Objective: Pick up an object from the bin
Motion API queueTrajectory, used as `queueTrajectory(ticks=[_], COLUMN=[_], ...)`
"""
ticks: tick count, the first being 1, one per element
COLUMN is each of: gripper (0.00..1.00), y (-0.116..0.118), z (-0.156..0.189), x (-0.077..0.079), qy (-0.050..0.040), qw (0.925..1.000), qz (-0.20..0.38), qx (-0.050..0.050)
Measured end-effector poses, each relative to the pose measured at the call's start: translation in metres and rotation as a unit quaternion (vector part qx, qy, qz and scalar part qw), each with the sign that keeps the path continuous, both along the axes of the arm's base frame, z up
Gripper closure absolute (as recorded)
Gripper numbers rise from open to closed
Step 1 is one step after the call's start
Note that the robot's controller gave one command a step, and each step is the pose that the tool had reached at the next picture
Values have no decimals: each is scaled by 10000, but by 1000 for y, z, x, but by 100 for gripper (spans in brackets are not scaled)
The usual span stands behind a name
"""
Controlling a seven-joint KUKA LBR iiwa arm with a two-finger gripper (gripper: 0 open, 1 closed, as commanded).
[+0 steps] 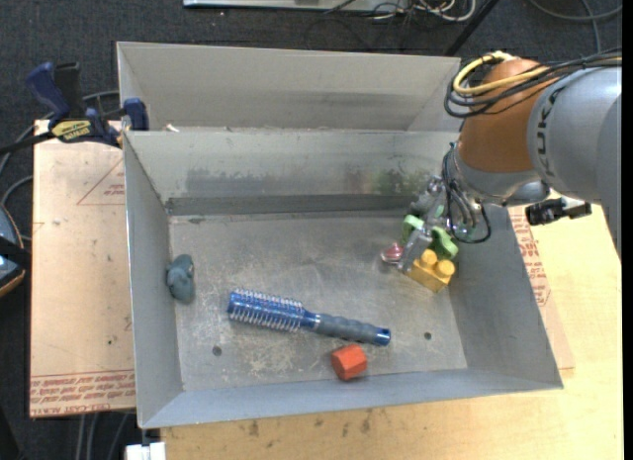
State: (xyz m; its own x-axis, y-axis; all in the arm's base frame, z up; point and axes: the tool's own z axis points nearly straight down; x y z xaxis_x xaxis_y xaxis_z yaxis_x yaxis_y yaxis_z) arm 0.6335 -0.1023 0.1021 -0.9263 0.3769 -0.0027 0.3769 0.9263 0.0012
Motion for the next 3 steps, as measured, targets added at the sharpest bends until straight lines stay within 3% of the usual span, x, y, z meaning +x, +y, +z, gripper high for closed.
queueTrajectory(ticks=[1, 2, 3], gripper=[0, 0, 0], y=[16, -16, -26], z=[-2, -28, -25], x=[14, -14, -42], qy=[-3, -13, -64], qw=[9916, 9720, 9683], qz=[-1292, -2350, -2494], qx=[9, 31, 96])
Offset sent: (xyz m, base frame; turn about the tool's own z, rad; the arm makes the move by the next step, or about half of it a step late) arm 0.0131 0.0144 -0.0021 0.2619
